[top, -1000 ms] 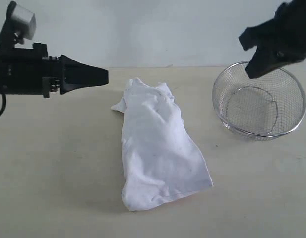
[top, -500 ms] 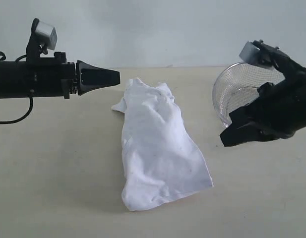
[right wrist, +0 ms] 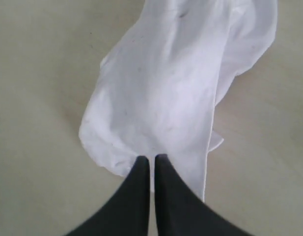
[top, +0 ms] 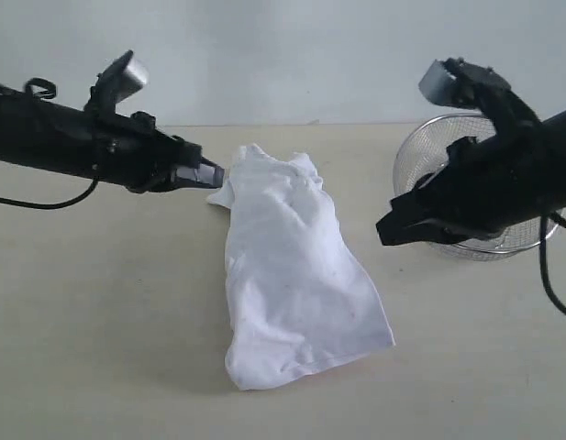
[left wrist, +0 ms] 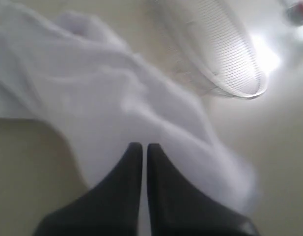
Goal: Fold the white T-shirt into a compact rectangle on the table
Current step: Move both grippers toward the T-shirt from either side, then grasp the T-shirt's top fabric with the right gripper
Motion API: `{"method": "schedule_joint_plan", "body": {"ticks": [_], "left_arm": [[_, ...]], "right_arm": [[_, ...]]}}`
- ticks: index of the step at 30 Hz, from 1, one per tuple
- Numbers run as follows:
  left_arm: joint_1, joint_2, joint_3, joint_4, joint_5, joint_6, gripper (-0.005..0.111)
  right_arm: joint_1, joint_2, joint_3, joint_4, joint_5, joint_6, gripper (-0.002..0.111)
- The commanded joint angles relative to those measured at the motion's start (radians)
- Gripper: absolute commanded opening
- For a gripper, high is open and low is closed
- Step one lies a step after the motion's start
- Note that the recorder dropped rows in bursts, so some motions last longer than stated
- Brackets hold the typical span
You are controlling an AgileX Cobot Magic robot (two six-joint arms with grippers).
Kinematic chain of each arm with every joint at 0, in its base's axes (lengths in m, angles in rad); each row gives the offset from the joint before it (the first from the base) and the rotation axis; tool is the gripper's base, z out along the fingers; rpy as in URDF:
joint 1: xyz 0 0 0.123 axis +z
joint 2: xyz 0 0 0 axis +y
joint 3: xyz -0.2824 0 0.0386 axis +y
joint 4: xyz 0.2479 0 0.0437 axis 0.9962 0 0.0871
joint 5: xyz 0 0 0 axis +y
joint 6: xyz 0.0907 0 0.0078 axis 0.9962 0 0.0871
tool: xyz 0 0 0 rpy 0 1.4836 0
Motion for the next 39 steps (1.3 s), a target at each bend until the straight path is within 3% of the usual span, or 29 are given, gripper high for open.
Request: {"method": "schedule_joint_plan", "body": {"ticks": [1, 5, 7, 10, 12, 16, 18, 20, 29, 31, 33, 34, 39], "left_arm": [[-0.119, -0.084, -0.020, 0.213, -0.253, -0.165, 0.004], [-0.143, -0.131, -0.020, 0.207, -0.288, -0.215, 0.004], [-0.141, -0.146, -0.020, 0.231, -0.310, -0.267, 0.004], [-0.141, -0.161, -0.020, 0.379, -0.365, -0.399, 0.004], [-0.141, -0.166, -0.020, 0.524, -0.387, -0.518, 0.004], [-0.114, -0.166, -0.020, 0.760, -0.363, -0.775, 0.004], [-0.100, -0.166, -0.020, 0.817, -0.335, -0.828, 0.004], [-0.092, -0.166, -0.020, 0.827, -0.316, -0.830, 0.004], [-0.081, -0.166, -0.020, 0.837, -0.305, -0.830, 0.004], [-0.081, -0.166, -0.020, 0.837, -0.305, -0.830, 0.004], [-0.081, -0.166, -0.020, 0.837, -0.305, -0.830, 0.004], [-0.081, -0.166, -0.020, 0.837, -0.303, -0.830, 0.004], [-0.081, -0.177, -0.020, 0.840, -0.298, -0.830, 0.004]], "right_arm": [[0.076, 0.099, -0.004, 0.008, -0.162, -0.060, 0.000], [0.091, 0.186, -0.007, 0.074, -0.262, -0.066, 0.007], [0.091, 0.222, -0.029, 0.111, -0.259, -0.085, 0.023], [0.095, 0.272, -0.086, 0.166, -0.254, -0.090, 0.058], [0.095, 0.309, -0.128, 0.181, -0.254, -0.092, 0.065], [0.095, 0.375, -0.214, 0.183, -0.230, -0.090, 0.048], [0.095, 0.406, -0.249, 0.183, -0.205, -0.090, 0.039], [0.095, 0.435, -0.283, 0.186, -0.166, -0.090, 0.034], [0.095, 0.469, -0.329, 0.188, -0.133, -0.090, 0.033], [0.095, 0.469, -0.329, 0.182, -0.133, -0.090, 0.027], [0.095, 0.469, -0.329, 0.172, -0.131, -0.088, 0.013], [0.095, 0.469, -0.329, 0.167, -0.131, -0.090, 0.001], [0.095, 0.469, -0.342, 0.165, -0.094, -0.105, 0.000]]}}
